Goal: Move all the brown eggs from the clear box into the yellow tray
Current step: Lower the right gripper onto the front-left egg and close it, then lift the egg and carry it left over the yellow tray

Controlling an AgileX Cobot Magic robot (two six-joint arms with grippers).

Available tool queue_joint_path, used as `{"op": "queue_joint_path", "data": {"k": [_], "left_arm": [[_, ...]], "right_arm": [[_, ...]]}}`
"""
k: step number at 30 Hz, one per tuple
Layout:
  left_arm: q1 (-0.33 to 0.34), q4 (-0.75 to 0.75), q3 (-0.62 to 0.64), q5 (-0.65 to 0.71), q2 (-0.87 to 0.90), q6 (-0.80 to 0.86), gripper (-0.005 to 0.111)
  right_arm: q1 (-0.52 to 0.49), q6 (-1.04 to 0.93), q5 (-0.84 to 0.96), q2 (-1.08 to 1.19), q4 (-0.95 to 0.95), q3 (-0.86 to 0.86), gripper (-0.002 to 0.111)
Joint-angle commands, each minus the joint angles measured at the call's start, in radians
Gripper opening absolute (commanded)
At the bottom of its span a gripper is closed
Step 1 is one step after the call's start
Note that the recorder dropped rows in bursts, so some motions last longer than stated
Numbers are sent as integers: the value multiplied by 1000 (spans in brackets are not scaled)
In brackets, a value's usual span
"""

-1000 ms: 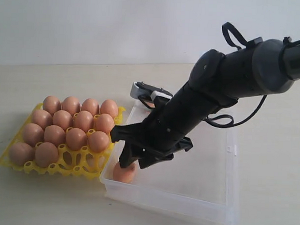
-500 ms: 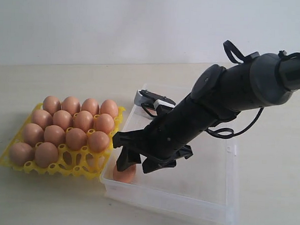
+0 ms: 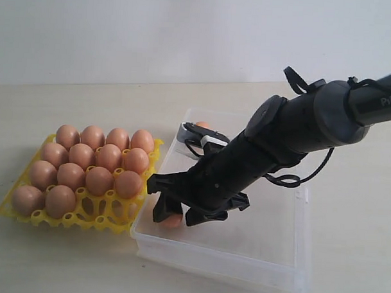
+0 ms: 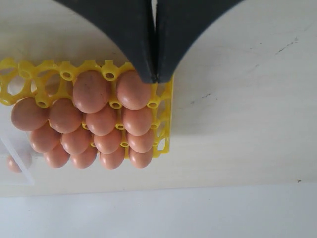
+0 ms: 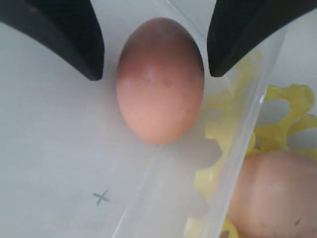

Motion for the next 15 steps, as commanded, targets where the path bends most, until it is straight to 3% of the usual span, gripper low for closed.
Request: {"op": "queue_joint_path", "data": {"k": [1,10,15], "left_arm": [[1,-1,-4,-10,-6,1,0],[1,-1,-4,-10,-6,1,0],[1,-1,-4,-10,-6,1,0]], "right_arm": [[1,-16,-54,6,-3,5,59],[1,-37,-61,6,-3,5,56],[1,-106,-48,4,-9,5,22]]}}
